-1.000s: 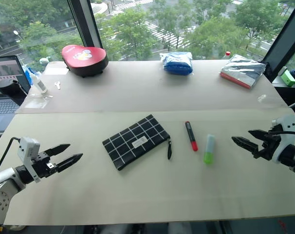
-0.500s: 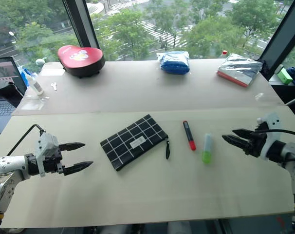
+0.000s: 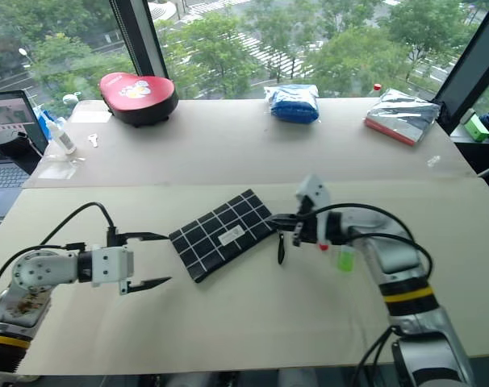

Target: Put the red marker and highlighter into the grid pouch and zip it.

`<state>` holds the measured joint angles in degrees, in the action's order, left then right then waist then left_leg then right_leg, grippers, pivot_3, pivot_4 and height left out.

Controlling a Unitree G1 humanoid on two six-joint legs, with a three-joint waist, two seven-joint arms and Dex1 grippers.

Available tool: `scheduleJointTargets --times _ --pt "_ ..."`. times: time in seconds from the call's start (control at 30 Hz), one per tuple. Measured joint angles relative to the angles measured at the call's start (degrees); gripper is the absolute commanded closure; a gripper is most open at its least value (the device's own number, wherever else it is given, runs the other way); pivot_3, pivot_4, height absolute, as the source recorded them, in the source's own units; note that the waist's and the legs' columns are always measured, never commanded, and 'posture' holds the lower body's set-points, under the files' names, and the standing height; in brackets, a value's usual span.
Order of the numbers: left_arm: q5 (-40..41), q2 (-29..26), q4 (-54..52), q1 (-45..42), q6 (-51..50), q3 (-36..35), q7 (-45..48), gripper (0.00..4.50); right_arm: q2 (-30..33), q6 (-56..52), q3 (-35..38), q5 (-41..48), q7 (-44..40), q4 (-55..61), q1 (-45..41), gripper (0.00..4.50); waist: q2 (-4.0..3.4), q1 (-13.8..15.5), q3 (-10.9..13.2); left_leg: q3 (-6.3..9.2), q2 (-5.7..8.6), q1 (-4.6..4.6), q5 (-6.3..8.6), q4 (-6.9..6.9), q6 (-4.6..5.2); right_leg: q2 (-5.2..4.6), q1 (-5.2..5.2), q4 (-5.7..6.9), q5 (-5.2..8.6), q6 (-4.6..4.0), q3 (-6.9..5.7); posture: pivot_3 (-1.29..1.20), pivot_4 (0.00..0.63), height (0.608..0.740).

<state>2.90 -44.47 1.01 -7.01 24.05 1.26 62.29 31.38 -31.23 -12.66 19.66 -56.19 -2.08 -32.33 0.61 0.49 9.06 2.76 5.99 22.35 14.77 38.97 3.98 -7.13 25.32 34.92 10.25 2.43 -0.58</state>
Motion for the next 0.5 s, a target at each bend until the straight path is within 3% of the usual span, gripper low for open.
scheduleJointTargets --times 0.5 --pt "-1.95 1.0 2.0 -1.21 4.57 4.91 -2.11 0.0 -0.03 11.43 -7.19 -16.49 0.13 -11.64 -5.31 4.46 0.0 -0.09 0.0 0.01 0.0 -0.19 -0.16 0.0 0.23 0.06 -0.07 0.04 0.0 0.0 -0.08 0.0 0.15 0.74"
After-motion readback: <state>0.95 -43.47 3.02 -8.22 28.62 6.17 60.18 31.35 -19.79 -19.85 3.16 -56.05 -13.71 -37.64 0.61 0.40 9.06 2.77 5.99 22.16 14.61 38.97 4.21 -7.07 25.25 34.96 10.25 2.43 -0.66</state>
